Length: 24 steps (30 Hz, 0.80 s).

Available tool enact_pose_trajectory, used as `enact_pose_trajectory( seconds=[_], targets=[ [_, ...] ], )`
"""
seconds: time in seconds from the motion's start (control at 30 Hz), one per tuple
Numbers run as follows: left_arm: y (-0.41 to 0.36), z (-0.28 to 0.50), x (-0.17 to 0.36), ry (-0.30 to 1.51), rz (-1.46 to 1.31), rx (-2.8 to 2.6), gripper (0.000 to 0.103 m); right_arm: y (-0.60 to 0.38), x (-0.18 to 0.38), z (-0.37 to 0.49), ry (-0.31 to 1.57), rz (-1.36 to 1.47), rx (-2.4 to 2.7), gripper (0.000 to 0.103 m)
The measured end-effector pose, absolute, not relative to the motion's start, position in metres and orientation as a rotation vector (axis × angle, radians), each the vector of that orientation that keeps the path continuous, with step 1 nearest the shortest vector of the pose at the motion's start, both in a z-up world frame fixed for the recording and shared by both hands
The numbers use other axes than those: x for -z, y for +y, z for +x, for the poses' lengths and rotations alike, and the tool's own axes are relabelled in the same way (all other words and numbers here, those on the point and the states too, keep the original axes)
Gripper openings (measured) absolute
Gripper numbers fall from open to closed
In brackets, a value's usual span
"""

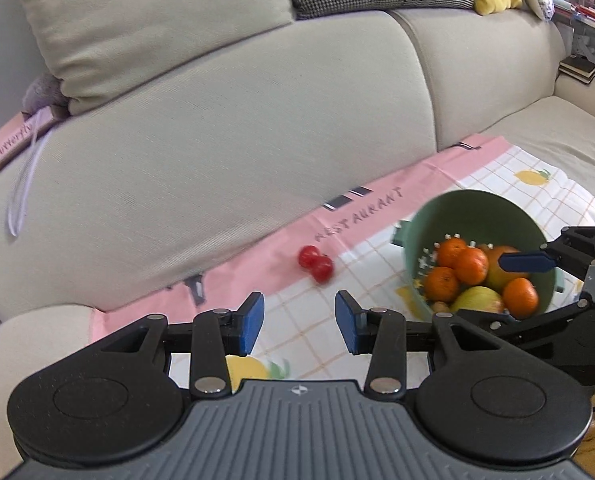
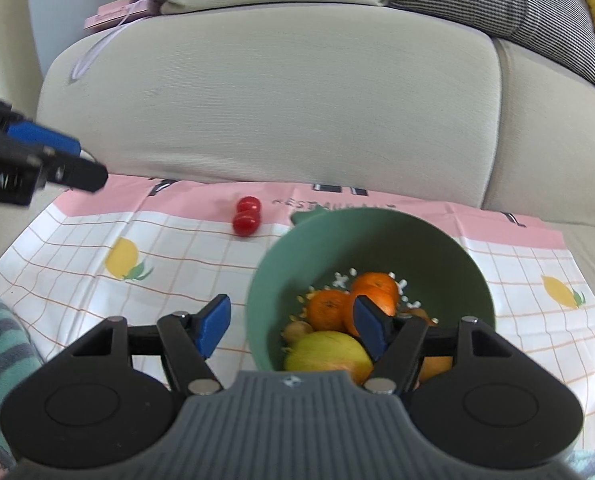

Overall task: Organize fruits
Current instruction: 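Move both open tools back from the colander toward the two cherry tomatoes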

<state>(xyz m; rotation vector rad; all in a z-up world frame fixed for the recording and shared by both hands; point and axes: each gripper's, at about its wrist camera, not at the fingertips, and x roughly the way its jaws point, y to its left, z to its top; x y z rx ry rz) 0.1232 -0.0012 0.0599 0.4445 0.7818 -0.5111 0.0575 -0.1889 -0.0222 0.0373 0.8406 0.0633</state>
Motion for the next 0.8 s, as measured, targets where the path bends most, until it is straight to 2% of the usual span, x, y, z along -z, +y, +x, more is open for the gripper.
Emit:
enact_pose_trajectory(
  seconds=[0.13,0.3,0.5,0.63,0.8],
  targets=[
    [0.008,0.135,-0.065,0.781,0.451,0.530,0.049,-0.180,0.020,0.069,0.842,0.034,-0.097,0.064],
    [0.015,0.147,-0.064,0.787,0.450,0.585,0.049,-0.169,0.020,0.088,0.844,0.025,-0.146,0.053],
    [0.008,0.163,-0.039,0.831,0.476,0.624,0.049,-0.160,0.026,0.118,0.847,0.005,-0.208,0.042],
    [0.005,0.175,-0.021,0.862,0.464,0.632,0.048,-0.154,0.033,0.140,0.857,-0.030,-0.249,0.040],
    [0.006,0.190,-0.007,0.864,0.425,0.653,0.048,-0.148,0.048,0.173,0.891,-0.057,-0.286,0.032]
  ],
)
